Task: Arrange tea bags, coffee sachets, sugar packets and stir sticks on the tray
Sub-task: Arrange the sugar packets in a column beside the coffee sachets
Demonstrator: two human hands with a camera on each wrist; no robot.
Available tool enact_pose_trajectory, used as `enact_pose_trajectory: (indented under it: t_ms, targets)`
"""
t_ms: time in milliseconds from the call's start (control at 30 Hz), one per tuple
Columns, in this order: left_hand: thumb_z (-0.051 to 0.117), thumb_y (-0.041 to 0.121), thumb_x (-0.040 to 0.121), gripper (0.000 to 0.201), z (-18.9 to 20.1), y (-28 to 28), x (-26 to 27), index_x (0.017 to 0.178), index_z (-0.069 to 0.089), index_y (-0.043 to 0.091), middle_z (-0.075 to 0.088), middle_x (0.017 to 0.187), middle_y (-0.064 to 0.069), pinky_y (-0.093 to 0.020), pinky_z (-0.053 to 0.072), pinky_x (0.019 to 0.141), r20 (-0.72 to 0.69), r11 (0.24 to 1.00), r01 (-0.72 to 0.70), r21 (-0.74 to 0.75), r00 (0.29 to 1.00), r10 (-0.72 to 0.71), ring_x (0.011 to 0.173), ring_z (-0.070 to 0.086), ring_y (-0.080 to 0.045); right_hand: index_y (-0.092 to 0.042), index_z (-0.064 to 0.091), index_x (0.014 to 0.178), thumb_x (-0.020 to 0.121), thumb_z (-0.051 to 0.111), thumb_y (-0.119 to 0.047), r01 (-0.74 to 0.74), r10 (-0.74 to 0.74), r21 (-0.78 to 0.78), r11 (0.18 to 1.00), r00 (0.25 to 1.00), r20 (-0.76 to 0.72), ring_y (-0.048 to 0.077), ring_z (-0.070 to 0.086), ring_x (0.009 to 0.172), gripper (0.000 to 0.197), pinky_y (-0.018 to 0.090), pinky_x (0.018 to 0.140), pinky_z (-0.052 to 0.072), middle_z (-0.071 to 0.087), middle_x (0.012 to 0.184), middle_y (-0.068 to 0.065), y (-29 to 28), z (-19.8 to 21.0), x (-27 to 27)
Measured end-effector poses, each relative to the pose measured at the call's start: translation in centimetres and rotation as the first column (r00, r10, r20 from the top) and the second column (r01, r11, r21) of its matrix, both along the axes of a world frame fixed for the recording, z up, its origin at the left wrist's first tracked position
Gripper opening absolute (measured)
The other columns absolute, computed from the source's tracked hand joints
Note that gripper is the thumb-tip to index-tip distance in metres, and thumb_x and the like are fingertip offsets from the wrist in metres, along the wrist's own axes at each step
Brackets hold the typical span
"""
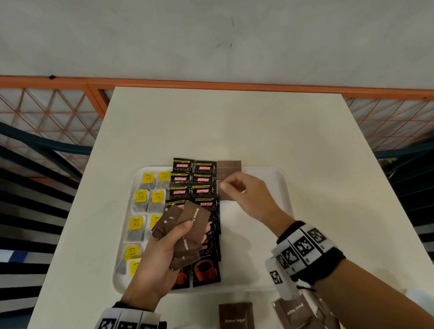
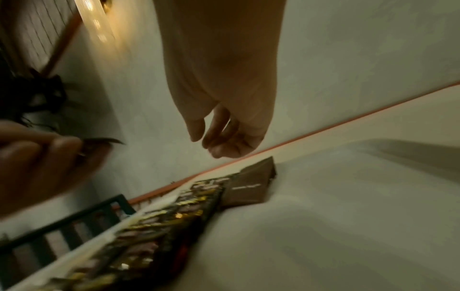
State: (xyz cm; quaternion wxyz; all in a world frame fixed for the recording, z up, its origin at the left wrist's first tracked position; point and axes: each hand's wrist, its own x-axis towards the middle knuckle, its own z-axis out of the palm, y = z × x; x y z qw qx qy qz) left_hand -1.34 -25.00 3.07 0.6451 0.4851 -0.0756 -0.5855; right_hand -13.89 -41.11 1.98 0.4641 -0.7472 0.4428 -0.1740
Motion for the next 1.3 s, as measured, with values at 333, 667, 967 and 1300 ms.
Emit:
enact_pose_trajectory:
  t_ms: [333,667,967,1300]
  targets:
    - [0.066,0.021,0.073,0.025,-0.3,0.2,-0.5,0.097,0.066,0.014,0.069,0.078,-0.011,-0.026,0.051,0.046,0.029,0.998,-0.062,0.009,0.998,0.062,0.057,0.064,-0.017,-0.01,0.065,0.103,0.088,0.06,-0.013,-0.257,0.201,0.337,0.906,0.961,0.191,-0.001,0.052,0.051,0.015,0.015,0.055,0.045,0.06,0.065,-0.012,4.0,2.7,-0.1]
    - [0.067,0.002,0.071,0.034,0.2,-0.2,0.1,0.103,0.062,0.012,0.073,0.08,-0.003,-0.024,0.052,0.049,0.154,1.0,0.011,-0.014,0.988,-0.009,0.067,0.069,-0.015,-0.028,0.044,0.133,0.085,0.065,-0.013,-0.455,0.442,0.205,0.867,0.891,0.109,0.018,0.063,0.093,0.055,0.028,0.091,0.047,0.066,0.099,0.013,3.7,3.6,-0.1]
    - [0.075,0.015,0.054,0.035,-0.5,-0.3,0.1,0.085,0.06,0.022,0.069,0.073,0.004,-0.024,0.055,0.056,0.108,0.969,-0.226,-0.1,0.966,0.237,0.067,0.065,-0.013,-0.012,0.057,0.095,0.089,0.058,-0.009,-0.239,0.069,0.555,0.797,0.948,0.31,0.014,0.064,0.075,0.007,0.02,0.064,0.055,0.064,0.088,0.005,6.2,1.2,-0.1]
    - [0.058,0.013,0.077,0.026,-0.7,0.4,0.7,0.102,0.059,0.018,0.069,0.093,-0.009,-0.03,0.059,0.072,-0.066,0.957,-0.286,-0.038,0.957,0.283,0.08,0.071,-0.021,-0.015,0.064,0.095,0.09,0.058,-0.013,0.245,-0.385,0.522,0.817,0.905,0.179,0.008,0.056,0.068,0.009,0.019,0.063,0.043,0.064,0.08,-0.001,1.9,-1.3,-2.6]
